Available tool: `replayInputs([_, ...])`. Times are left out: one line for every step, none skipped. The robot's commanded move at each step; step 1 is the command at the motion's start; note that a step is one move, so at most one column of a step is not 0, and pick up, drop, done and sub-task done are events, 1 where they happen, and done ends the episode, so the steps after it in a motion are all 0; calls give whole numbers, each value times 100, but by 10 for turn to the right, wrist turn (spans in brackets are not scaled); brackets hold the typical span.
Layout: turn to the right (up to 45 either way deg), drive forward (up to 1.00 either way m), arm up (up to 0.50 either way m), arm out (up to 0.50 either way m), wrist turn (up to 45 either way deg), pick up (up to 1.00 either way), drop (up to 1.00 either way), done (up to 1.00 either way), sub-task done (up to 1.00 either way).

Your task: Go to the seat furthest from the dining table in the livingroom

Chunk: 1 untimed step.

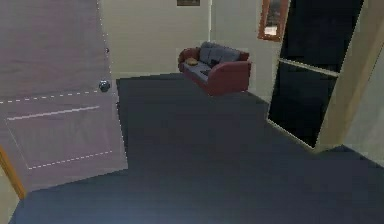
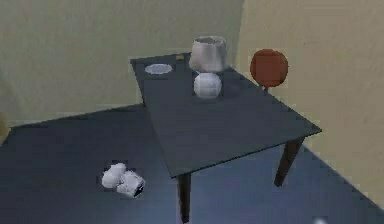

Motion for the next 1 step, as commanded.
replayInputs([0, 100, 0, 0, 0, 0, 0, 0, 0])
